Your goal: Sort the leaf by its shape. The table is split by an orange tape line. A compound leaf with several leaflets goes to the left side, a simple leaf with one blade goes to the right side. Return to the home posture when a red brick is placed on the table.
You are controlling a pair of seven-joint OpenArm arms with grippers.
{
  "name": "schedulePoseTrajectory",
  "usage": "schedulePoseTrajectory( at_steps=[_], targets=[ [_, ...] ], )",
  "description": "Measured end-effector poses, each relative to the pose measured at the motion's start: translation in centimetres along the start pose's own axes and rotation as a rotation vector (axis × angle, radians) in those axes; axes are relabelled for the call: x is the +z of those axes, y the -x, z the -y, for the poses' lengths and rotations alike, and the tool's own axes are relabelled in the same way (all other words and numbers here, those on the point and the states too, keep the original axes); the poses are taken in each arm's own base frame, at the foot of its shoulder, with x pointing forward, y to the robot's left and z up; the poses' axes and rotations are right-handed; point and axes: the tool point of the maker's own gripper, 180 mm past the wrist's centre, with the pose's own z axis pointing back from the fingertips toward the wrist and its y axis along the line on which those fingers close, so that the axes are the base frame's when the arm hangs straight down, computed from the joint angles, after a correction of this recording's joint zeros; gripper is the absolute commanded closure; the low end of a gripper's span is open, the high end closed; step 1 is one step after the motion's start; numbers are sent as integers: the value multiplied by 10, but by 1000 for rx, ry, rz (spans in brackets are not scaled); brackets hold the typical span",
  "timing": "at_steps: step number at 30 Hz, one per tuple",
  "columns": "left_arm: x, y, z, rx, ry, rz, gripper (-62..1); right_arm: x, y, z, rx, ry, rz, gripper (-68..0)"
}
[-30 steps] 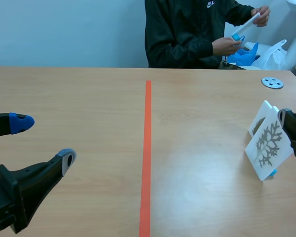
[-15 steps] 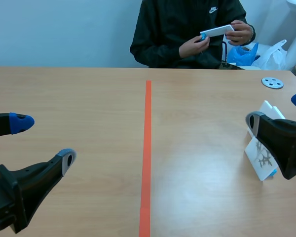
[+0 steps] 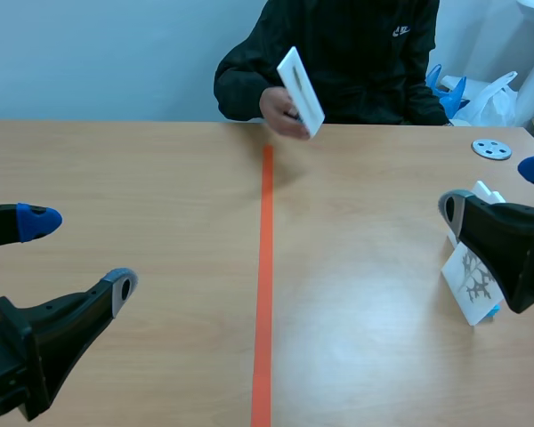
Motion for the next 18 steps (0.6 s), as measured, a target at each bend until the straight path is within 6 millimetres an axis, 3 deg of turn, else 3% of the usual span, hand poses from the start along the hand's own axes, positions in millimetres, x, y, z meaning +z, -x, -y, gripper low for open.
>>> schedulePoseTrajectory(
  at_steps=[9, 18],
  targets=[
    [0, 0, 0, 0, 0, -1, -623, 0, 11, -1, -7, 0, -60, -679],
    [0, 2, 0, 0, 0, -12, -623, -11, 32, -32, -22, -54, -136, -679]
  ],
)
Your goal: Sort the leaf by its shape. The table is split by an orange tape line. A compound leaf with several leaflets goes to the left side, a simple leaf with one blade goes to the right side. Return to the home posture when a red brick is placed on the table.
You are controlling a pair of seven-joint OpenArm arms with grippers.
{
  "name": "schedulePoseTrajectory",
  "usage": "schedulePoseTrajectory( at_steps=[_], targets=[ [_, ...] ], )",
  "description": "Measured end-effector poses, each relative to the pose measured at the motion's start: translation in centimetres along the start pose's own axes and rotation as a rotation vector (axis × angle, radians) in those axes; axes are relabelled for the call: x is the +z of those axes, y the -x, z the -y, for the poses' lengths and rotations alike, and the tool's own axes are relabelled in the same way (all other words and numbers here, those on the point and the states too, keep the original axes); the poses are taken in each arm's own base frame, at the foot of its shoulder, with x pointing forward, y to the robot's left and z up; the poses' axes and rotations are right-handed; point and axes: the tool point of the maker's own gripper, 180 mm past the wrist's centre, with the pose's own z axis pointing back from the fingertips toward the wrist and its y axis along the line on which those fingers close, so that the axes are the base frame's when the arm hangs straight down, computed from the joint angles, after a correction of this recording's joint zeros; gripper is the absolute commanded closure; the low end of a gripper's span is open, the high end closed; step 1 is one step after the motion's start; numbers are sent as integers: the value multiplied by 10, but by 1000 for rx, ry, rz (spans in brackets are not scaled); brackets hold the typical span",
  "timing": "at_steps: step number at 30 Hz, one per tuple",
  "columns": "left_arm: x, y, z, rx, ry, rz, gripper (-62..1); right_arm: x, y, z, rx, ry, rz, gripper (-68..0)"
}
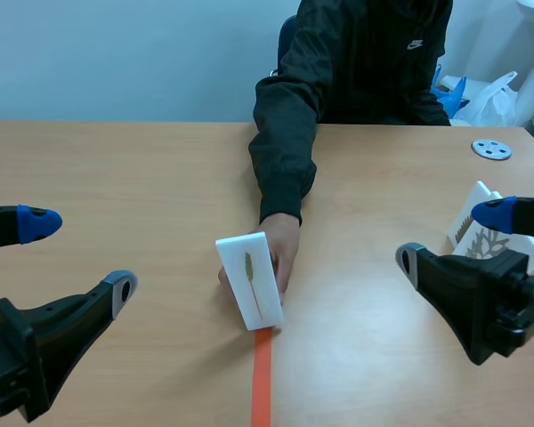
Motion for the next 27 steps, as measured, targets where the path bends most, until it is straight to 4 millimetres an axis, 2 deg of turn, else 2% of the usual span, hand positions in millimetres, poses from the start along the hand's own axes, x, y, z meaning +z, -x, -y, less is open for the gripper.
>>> schedulePoseTrajectory(
  at_steps=[4, 13, 27],
  targets=[
    [0, 0, 0, 0, 0, 0, -623, -3, 4, 1, 13, 25, -10, -679],
    [0, 7, 0, 0, 0, -39, -623, -2, -5, 16, 11, 110, 36, -679],
    [0, 7, 0, 0, 0, -37, -623, -2, -5, 16, 11, 108, 36, -679]
  ],
)
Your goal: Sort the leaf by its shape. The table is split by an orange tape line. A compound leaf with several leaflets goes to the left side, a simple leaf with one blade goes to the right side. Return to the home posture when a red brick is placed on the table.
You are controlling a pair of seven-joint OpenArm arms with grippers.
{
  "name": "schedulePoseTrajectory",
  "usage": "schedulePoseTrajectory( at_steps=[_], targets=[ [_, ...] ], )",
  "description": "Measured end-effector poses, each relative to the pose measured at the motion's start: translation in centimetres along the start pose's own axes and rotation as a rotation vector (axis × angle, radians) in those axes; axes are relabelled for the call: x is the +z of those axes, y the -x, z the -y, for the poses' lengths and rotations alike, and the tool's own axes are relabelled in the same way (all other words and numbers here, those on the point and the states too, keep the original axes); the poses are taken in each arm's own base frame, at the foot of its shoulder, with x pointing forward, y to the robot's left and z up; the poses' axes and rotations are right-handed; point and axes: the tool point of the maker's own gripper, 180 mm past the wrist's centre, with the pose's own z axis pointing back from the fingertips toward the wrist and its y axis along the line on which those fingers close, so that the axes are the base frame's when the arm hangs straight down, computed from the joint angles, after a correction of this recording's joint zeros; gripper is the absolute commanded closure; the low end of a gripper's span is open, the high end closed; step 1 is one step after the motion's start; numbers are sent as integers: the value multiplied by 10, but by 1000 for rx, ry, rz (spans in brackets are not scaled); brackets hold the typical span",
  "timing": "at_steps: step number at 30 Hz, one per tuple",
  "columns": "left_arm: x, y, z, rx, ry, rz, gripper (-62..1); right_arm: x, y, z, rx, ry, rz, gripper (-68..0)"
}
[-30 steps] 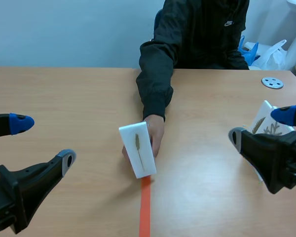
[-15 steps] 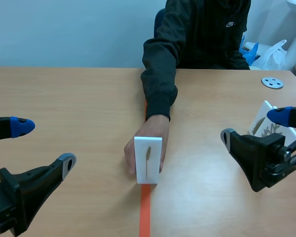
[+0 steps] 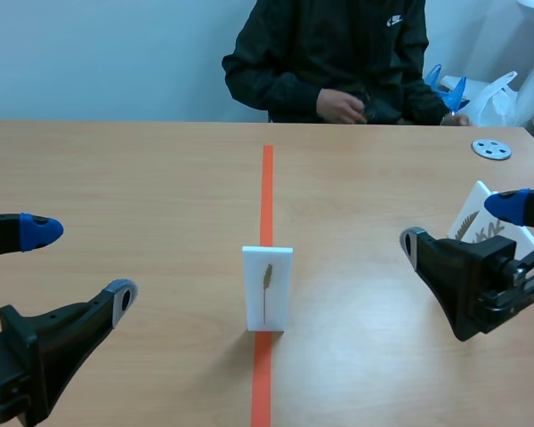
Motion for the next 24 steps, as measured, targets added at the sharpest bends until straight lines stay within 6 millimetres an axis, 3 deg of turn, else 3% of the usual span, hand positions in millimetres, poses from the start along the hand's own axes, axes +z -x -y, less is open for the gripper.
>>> schedulePoseTrajectory(
  at_steps=[16, 21, 24],
  targets=[
    [-1, 10, 9, -66, 63, -55, -623, 0, 0, 0, 0, 0, 0, -679],
    [-12, 11, -8, -91, 47, -41, -623, 0, 0, 0, 0, 0, 0, -679],
    [-21, 22, -9, -73, 72, -52, -623, 0, 0, 0, 0, 0, 0, -679]
  ],
)
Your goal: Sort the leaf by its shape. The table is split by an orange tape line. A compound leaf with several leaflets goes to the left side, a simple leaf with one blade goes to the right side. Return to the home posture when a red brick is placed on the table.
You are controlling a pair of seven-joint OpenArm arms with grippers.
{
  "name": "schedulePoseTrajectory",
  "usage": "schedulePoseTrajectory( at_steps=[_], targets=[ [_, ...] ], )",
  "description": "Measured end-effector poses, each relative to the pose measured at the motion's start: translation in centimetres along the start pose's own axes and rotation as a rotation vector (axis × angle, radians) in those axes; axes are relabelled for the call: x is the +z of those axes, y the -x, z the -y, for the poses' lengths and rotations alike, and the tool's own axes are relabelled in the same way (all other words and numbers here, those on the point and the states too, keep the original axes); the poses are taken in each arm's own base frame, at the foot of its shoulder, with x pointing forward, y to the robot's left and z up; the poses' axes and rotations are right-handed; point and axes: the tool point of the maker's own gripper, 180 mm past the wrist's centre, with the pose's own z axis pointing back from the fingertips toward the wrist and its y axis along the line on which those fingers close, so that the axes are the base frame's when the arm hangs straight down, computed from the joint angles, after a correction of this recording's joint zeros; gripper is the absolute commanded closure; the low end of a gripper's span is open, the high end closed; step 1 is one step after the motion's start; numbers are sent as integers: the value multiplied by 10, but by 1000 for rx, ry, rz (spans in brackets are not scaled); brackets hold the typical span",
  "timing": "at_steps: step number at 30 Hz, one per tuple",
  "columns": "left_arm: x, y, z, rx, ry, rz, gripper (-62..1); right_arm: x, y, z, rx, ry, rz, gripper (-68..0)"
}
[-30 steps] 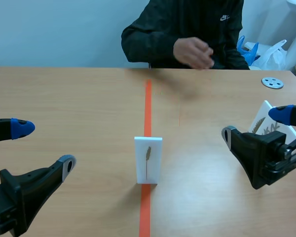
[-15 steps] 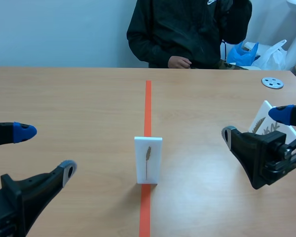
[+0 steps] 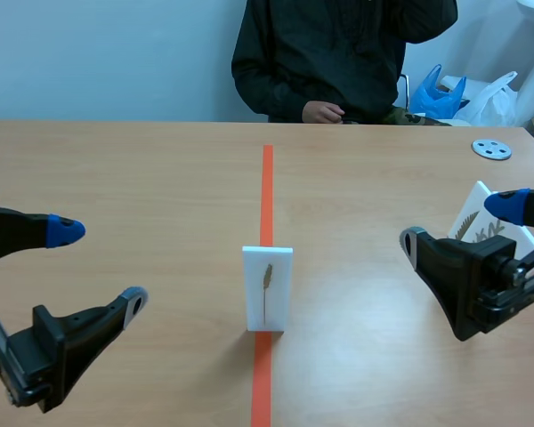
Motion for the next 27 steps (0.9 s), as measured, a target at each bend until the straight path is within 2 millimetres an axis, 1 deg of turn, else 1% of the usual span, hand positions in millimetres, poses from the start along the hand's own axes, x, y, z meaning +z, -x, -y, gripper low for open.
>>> schedulePoseTrajectory(
  at_steps=[5, 10, 14, 17, 24, 27],
  targets=[
    [-16, 23, 8, 44, 64, -24, -623, 0, 0, 0, 0, 0, 0, -679],
    [-33, 29, 9, 46, 97, 1, -623, 0, 0, 0, 0, 0, 0, -679],
    [-47, 36, 16, 14, 137, -2, -623, 0, 0, 0, 0, 0, 0, -679],
    [-57, 41, 22, 26, 159, 0, -623, 0, 0, 0, 0, 0, 0, -679],
    [-78, 63, 39, 37, 213, -16, -623, 0, 0, 0, 0, 0, 0, -679],
    [-85, 68, 43, 45, 230, -3, -623, 0, 0, 0, 0, 0, 0, -679]
  ],
)
